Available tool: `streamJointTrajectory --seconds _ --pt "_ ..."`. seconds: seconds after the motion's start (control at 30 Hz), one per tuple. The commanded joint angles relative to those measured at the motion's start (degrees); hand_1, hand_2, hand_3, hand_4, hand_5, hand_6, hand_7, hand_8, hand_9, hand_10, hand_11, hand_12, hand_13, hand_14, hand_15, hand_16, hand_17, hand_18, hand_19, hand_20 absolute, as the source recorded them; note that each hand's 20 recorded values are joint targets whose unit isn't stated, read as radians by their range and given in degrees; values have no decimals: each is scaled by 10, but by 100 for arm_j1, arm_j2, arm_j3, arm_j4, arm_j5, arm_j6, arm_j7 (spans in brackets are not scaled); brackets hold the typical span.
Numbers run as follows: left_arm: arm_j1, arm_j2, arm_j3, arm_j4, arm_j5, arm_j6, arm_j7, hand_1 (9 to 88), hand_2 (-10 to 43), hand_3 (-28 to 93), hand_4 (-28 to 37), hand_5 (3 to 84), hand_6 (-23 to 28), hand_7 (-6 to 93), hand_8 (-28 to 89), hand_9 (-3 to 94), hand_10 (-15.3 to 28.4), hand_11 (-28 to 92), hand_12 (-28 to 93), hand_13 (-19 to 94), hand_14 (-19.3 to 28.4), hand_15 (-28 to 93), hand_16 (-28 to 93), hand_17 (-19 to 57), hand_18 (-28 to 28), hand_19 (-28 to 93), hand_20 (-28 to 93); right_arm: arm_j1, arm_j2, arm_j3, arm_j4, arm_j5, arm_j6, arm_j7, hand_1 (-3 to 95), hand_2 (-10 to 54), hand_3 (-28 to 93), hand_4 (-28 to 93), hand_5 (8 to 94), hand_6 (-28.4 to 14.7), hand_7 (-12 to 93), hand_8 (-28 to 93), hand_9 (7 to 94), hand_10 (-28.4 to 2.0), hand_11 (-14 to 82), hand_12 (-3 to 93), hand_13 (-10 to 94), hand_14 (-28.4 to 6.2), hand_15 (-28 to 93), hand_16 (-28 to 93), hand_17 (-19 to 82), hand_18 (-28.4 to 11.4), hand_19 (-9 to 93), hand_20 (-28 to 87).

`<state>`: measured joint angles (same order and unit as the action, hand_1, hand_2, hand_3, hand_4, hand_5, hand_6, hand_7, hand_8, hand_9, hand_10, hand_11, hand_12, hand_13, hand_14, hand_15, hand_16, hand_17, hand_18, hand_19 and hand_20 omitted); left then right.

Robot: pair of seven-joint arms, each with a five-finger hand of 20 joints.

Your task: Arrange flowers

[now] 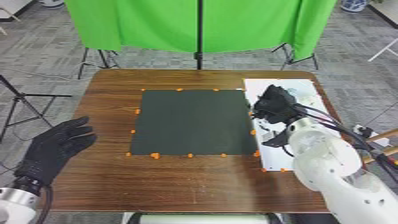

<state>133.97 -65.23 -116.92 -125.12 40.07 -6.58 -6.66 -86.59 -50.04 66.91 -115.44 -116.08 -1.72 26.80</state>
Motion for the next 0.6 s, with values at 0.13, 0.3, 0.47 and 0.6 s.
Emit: streamJointTrajectory --seconds 0.13,0.3,0.47,0.6 --pt "609 6 -200 -104 -149 256 56 256 61 763 -271 359 61 313 -155 319 155 398 136 262 177 557 -69 -59 233 618 33 2448 -1010 -2114 572 -200 -1311 -83 295 39 924 -44 931 -71 538 -150 933 -94 534 270 860 -71 749 250 475 -201 932 540" --pt "508 9 -129 -83 -114 236 30 257 61 762 -271 359 62 313 -155 319 156 398 136 262 177 557 -69 -59 233 617 34 2845 -1547 -2935 1228 -442 -1578 49 294 42 922 -45 931 -70 544 -158 935 -89 533 268 865 -68 750 253 480 -201 932 547" --pt "379 57 -33 -61 -73 186 -13 257 60 763 -271 359 62 313 -154 319 155 398 136 262 177 557 -70 -60 233 617 36 2884 -1978 -3297 1632 -728 -1986 166 294 47 916 -51 932 -67 544 -165 935 -87 533 268 865 -67 750 255 484 -200 932 547" --pt "293 91 42 -25 -58 166 -75 257 61 762 -272 359 62 313 -154 319 155 399 136 262 177 557 -70 -59 234 616 36 2946 -2266 -3557 2062 -976 -2012 227 297 53 910 -65 929 -61 547 -171 932 -83 531 269 864 -66 749 255 483 -198 932 546"
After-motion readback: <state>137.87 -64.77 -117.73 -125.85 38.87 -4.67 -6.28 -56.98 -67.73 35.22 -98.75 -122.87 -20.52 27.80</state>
